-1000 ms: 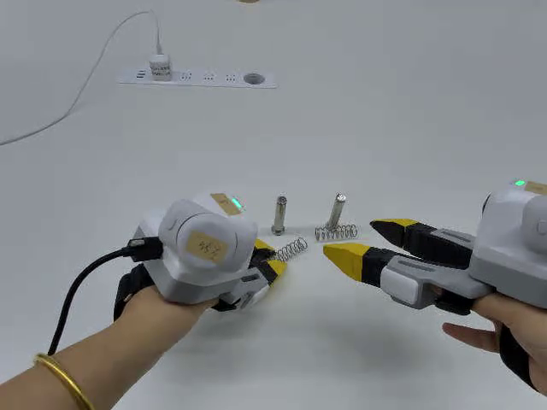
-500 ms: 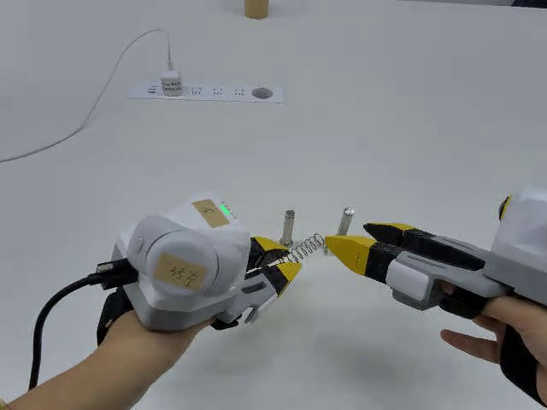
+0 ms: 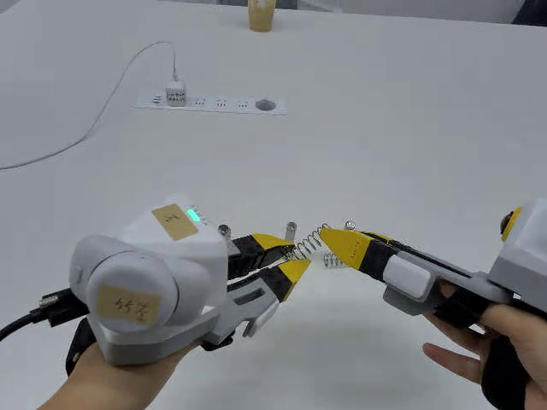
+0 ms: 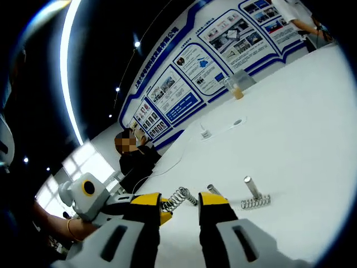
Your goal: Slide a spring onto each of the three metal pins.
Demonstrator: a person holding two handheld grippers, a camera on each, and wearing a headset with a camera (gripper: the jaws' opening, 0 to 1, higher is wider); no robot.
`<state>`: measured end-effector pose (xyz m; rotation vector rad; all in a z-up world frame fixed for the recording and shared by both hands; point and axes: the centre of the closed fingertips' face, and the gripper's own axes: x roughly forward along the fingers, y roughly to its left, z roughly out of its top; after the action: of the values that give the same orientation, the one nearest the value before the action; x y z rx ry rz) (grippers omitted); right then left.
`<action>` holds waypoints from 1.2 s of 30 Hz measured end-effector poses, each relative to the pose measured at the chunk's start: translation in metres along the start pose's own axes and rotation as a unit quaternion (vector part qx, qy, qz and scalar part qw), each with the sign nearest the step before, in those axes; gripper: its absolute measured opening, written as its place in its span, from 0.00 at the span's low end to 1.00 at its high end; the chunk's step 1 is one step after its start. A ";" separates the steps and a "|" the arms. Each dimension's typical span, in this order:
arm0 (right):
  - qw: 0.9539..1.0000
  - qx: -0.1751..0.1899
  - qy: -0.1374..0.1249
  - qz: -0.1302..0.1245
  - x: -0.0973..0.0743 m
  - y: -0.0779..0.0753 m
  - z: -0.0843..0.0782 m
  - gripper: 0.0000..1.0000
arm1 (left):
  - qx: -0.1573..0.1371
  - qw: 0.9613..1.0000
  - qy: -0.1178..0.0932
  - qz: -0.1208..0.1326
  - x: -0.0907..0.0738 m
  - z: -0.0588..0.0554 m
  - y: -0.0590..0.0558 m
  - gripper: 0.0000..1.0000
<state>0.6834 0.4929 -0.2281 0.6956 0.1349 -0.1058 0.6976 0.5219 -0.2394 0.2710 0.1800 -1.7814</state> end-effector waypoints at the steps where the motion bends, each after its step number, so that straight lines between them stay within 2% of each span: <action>1: 1.000 0.002 0.001 0.003 0.000 0.001 -0.001 0.26 | 0.000 1.000 -0.005 0.000 -0.001 0.002 -0.001 0.10; 6: 0.999 0.028 -0.006 0.024 0.002 0.011 -0.002 0.22 | -0.003 1.000 -0.015 -0.011 -0.005 0.005 -0.008 0.10; 9: 0.999 0.029 -0.004 0.028 0.002 0.013 -0.003 0.19 | 0.000 1.000 -0.016 -0.014 -0.007 0.005 -0.011 0.10; 12: 1.000 0.013 0.001 0.028 0.002 0.014 -0.004 0.14 | -0.003 1.000 -0.012 -0.014 -0.008 0.002 -0.012 0.10; 15: 0.999 -0.007 0.013 0.034 0.003 0.018 -0.009 0.14 | -0.001 1.000 -0.006 -0.012 -0.010 -0.003 -0.013 0.10; 22: 0.998 -0.036 0.021 0.047 0.003 0.024 -0.012 0.13 | 0.003 1.000 0.010 -0.007 -0.010 -0.010 -0.013 0.10; 25: 0.997 -0.056 0.028 0.053 0.004 0.028 -0.015 0.12 | 0.007 1.000 0.023 -0.003 -0.009 -0.015 -0.012 0.11; 36: 0.996 -0.068 0.022 0.056 0.009 0.028 -0.011 0.11 | -0.003 0.999 0.028 0.014 -0.011 -0.017 -0.005 0.12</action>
<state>0.6953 0.5207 -0.2202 0.5690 0.1438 0.0265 0.6967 0.5382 -0.2527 0.3187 0.2203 -1.7460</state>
